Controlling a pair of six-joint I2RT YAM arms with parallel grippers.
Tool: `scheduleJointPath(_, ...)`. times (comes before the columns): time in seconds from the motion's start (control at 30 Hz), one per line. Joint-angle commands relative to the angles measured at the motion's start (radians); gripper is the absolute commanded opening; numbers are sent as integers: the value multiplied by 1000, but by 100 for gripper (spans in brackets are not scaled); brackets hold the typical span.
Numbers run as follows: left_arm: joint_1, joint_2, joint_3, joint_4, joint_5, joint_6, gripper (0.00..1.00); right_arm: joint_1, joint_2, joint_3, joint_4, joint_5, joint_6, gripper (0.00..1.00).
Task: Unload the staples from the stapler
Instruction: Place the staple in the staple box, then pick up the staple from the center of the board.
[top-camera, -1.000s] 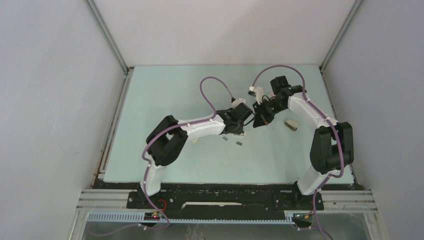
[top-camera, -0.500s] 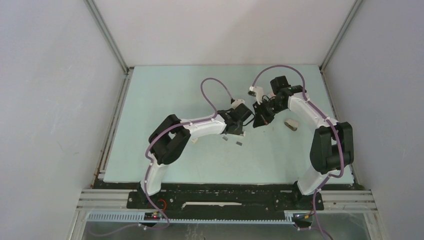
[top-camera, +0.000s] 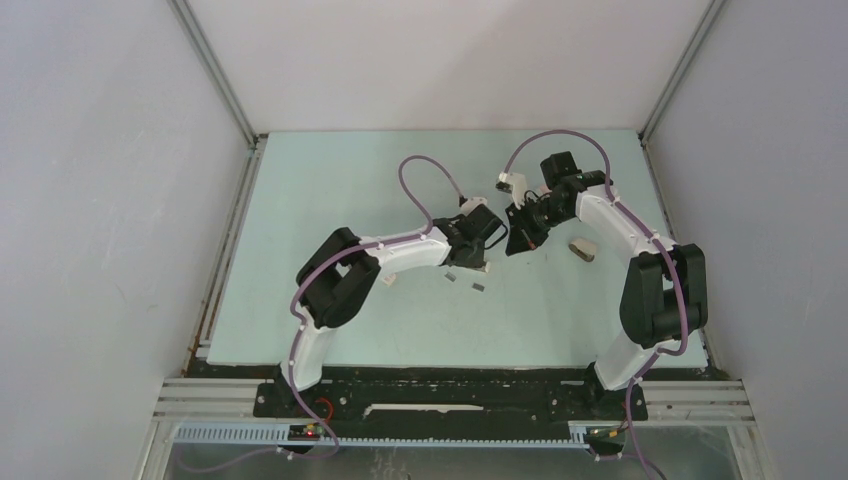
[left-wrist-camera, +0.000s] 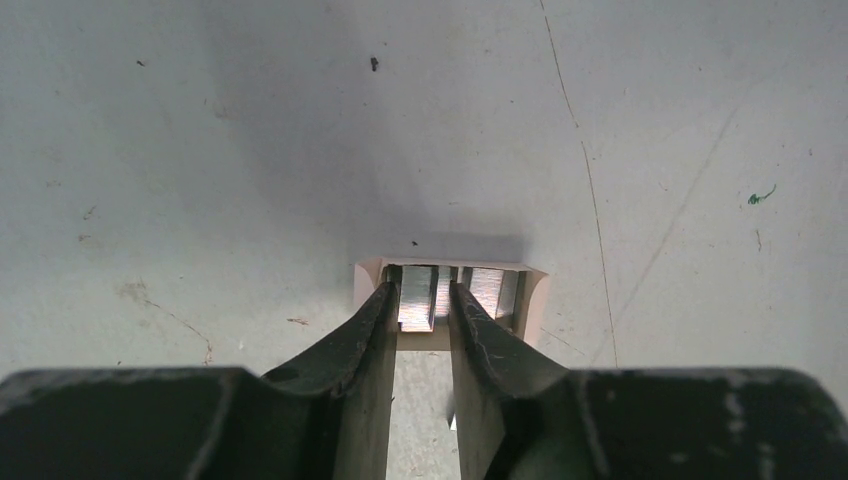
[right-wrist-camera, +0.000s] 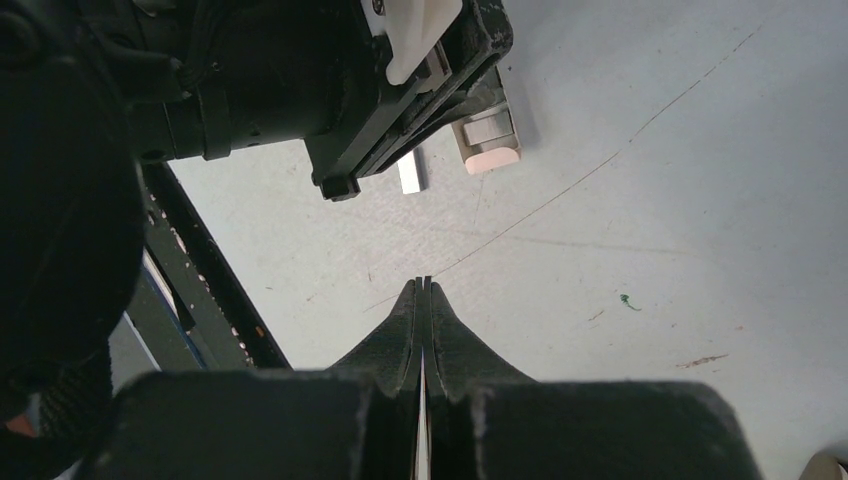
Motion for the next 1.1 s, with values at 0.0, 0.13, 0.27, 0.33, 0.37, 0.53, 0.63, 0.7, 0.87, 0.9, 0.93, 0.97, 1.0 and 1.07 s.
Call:
scheduleJointPath(0.0,3,-66,35,6,15,-17,31,-3,-5,14,-3,-20,-4,1)
scheduleJointPath(0.13,5,-147,-6,29,18,-1,31,-3,-12,14,-13,-36,-18,1)
scheduleJointPath(0.27,5,-226,-54,43,5,25,30,-4,-24,14,-22,-55,-33,1)
scheduleJointPath(0.33,6,-267,-84,46,-4,43,30,-3,-30,13,-28,-68,-46,1)
scheduleJointPath(0.37,5,-292,-100,50,-5,59,31,-3,-34,13,-32,-76,-54,1)
scheduleJointPath(0.53,7,-501,-263,146,-24,203,39,-3,-71,10,-64,-133,-113,1)
scheduleJointPath(0.63,9,-671,-360,183,-64,341,56,-3,-113,7,-84,-201,-154,3)
scheduleJointPath(0.7,20,-788,-402,185,-79,413,67,-3,-139,2,-87,-242,-176,5)
scheduleJointPath(0.87,123,-1040,-448,137,25,502,96,9,-214,-10,-58,-281,-203,10)
scheduleJointPath(0.9,156,-1078,-446,127,69,510,99,16,-235,-12,-45,-279,-203,11)
scheduleJointPath(0.93,195,-1122,-442,100,118,519,100,26,-255,-12,-32,-274,-205,13)
scheduleJointPath(0.97,235,-1148,-434,74,166,524,100,38,-272,-12,-18,-266,-208,18)
scheduleJointPath(1.0,278,-1164,-424,52,211,534,100,54,-287,-13,-5,-258,-214,26)
scheduleJointPath(1.07,352,-1187,-416,13,278,570,100,80,-299,-22,8,-264,-271,53)
